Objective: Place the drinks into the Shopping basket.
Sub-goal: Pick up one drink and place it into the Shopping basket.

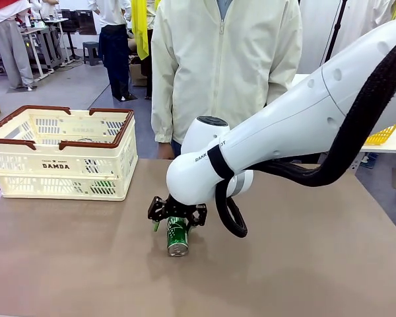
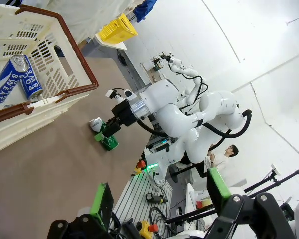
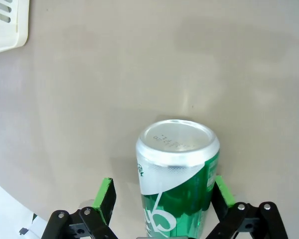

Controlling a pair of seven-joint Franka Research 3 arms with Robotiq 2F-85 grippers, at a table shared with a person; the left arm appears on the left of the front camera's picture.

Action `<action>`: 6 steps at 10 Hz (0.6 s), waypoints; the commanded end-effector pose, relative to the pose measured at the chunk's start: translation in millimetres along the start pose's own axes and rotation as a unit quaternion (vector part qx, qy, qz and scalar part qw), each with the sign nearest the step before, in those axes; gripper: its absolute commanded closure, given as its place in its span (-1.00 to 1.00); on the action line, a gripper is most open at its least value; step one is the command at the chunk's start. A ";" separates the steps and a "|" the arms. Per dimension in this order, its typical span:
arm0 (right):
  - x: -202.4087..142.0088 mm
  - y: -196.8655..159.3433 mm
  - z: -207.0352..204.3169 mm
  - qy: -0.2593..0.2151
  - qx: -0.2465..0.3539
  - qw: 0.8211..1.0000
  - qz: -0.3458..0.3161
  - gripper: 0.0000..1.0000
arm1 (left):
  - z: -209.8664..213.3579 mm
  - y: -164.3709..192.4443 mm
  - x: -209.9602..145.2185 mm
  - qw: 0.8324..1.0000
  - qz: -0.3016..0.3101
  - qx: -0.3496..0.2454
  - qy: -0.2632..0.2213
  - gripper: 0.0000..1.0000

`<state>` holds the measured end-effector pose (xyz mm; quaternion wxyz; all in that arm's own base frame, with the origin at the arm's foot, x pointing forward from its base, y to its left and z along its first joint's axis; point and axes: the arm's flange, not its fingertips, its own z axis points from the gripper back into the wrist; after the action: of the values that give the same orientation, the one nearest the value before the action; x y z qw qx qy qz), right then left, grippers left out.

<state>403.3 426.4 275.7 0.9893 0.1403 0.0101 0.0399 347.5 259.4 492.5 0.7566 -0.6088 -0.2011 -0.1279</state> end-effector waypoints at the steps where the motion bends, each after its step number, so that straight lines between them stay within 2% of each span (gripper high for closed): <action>1: -5.3 -6.7 10.5 -0.009 -0.026 1.000 -0.016 -1.00 | -0.8 -4.3 2.0 1.000 0.004 -0.005 -0.007 -1.00; 5: -12.0 -22.0 26.0 -0.016 -0.035 0.999 -0.035 -1.00 | -0.8 -4.3 2.0 1.000 0.004 -0.005 -0.007 -1.00; 6: -16.7 -29.4 37.2 -0.022 -0.015 0.999 -0.032 -1.00 | -0.8 -4.3 2.0 1.000 0.004 -0.005 -0.007 -1.00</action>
<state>398.6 395.9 292.3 0.9922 0.1234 0.0038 0.0191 347.5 259.4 492.5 0.7566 -0.6088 -0.2011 -0.1279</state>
